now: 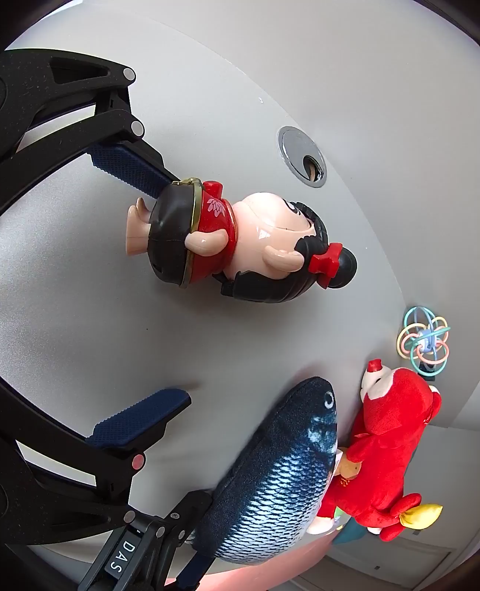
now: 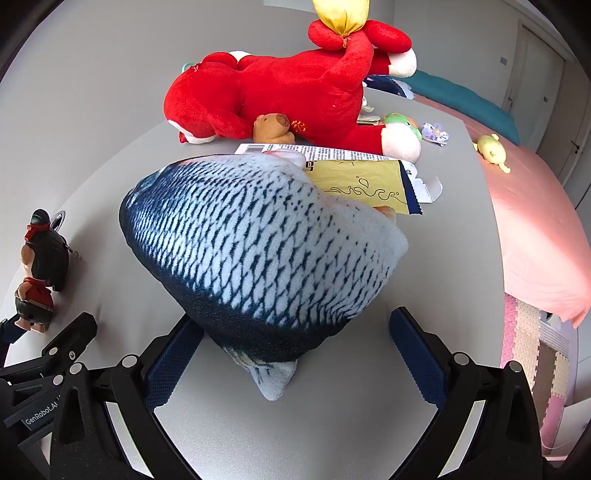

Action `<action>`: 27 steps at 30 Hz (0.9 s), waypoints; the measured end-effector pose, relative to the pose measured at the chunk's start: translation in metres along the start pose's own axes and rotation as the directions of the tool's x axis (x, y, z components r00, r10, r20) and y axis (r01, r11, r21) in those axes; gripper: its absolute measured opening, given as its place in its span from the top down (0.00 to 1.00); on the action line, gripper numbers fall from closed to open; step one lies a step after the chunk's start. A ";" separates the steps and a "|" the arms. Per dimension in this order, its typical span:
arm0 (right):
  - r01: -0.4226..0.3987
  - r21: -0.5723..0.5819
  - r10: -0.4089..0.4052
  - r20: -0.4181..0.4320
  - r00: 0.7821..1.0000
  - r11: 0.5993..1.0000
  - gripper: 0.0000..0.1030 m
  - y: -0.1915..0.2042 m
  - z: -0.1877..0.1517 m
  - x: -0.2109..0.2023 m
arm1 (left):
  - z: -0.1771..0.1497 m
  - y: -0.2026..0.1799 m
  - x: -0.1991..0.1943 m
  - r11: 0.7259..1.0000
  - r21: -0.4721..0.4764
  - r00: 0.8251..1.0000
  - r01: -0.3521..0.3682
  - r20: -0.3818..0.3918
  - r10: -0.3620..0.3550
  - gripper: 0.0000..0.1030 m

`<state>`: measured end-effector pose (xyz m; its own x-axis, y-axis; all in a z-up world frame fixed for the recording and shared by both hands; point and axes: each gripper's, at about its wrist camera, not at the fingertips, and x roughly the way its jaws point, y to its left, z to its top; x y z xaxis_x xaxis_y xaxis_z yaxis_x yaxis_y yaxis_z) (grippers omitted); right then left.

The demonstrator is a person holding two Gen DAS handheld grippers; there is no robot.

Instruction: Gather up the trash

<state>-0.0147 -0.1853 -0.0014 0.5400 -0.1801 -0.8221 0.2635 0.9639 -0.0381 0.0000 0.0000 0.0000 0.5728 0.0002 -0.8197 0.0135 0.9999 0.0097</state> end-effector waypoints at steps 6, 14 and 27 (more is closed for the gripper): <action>0.000 0.000 0.000 0.000 1.000 1.000 0.02 0.000 0.000 0.000 | 0.000 0.000 0.000 1.000 0.000 1.000 0.000 0.000 0.000 0.05; 0.000 0.000 0.000 0.000 1.000 1.000 0.02 0.000 0.000 0.000 | 0.000 0.000 0.000 1.000 0.000 1.000 0.000 0.000 0.000 0.05; -0.004 -0.006 0.004 0.000 1.000 1.000 0.02 0.001 0.000 0.000 | 0.000 0.000 0.000 1.000 0.000 1.000 0.000 0.000 0.000 0.05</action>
